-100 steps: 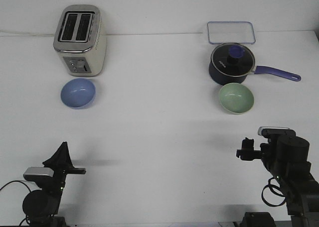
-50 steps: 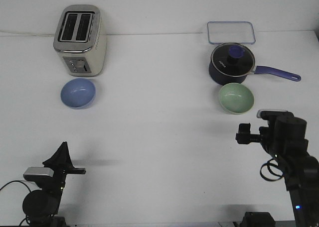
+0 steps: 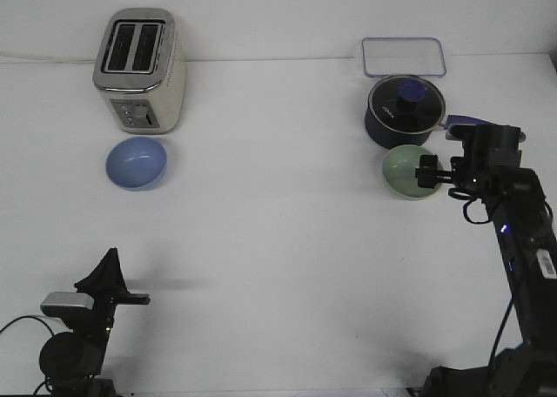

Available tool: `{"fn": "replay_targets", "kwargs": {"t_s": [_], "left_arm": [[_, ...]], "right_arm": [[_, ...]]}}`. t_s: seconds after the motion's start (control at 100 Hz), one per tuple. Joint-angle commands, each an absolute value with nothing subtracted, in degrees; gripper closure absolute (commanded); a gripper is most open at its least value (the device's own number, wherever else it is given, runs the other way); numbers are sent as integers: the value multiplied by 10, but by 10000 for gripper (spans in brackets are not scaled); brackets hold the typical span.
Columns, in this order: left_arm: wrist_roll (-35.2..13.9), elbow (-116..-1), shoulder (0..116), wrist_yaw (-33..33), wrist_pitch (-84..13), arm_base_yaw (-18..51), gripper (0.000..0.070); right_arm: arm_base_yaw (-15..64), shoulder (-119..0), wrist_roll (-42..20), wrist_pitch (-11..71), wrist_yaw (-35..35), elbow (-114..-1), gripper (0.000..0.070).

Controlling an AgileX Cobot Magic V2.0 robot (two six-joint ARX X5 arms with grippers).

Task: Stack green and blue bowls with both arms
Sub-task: 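Move the right gripper forward to the rim of the pale green bowl, then close the right gripper on the green bowl's rim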

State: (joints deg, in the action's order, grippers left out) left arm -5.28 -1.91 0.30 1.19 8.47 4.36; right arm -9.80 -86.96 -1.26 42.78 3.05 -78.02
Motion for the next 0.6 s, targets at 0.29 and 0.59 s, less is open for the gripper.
{"fn": "replay_targets", "kwargs": {"t_s": [0.29,0.59], "left_arm": [[-48,-8,2,11,91,43,689],[-48,-8,2,11,91,43,689]], "right_arm": [[-125,-1017,11,378,62,-810,110],[-127,-1070,13,369,65,-810,237]]}}
